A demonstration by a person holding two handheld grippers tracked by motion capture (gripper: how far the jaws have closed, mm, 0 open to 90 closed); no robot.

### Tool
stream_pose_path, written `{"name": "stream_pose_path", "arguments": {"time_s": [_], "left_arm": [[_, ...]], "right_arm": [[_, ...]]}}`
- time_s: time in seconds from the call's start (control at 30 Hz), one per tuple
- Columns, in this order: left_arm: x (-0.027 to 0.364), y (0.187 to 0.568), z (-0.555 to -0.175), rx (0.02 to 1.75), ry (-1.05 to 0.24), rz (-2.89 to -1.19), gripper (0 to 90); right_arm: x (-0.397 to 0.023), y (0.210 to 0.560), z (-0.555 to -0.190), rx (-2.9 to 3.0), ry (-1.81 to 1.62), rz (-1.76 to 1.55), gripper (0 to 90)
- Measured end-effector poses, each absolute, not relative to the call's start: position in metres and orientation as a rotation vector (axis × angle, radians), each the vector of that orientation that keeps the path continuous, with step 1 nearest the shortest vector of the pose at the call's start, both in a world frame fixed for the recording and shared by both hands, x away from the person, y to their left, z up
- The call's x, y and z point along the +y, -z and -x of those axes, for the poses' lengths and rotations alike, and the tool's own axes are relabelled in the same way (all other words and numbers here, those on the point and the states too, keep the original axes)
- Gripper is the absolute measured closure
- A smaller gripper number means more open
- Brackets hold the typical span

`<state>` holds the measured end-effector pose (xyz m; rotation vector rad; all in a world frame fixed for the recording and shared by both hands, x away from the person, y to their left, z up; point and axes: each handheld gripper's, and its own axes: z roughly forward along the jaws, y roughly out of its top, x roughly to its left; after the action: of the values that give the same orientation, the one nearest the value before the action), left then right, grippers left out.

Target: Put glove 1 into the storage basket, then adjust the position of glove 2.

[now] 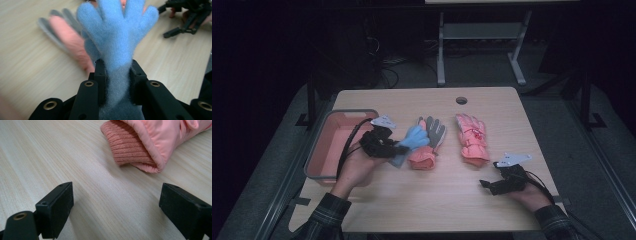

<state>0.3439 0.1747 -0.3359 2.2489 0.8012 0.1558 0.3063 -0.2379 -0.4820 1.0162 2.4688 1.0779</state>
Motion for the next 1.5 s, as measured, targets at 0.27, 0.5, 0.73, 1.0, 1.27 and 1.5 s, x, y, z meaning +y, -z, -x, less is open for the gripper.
{"name": "stream_pose_path", "arguments": {"time_s": [0.27, 0.5, 0.73, 1.0, 1.27, 1.5], "left_arm": [[0.219, 0.329, -0.353, 0.924, -0.212, -2.205, 72.9], [0.251, 0.333, -0.357, 1.024, -0.249, -2.175, 72.9], [0.277, 0.341, -0.363, 1.118, -0.281, -2.159, 73.0], [0.297, 0.36, -0.372, 1.22, -0.292, -2.161, 72.8], [0.313, 0.381, -0.384, 1.329, -0.32, -2.174, 72.5], [0.321, 0.402, -0.393, 1.433, -0.299, -2.196, 72.1]], "right_arm": [[-0.238, 0.482, -0.307, 2.466, -1.074, -1.021, 10.9], [-0.238, 0.482, -0.307, 2.466, -1.073, -1.021, 10.9], [-0.238, 0.482, -0.307, 2.468, -1.072, -1.021, 10.8], [-0.238, 0.482, -0.307, 2.467, -1.071, -1.022, 10.6], [-0.238, 0.482, -0.307, 2.468, -1.07, -1.023, 10.5], [-0.238, 0.482, -0.307, 2.467, -1.07, -1.023, 10.5]]}}
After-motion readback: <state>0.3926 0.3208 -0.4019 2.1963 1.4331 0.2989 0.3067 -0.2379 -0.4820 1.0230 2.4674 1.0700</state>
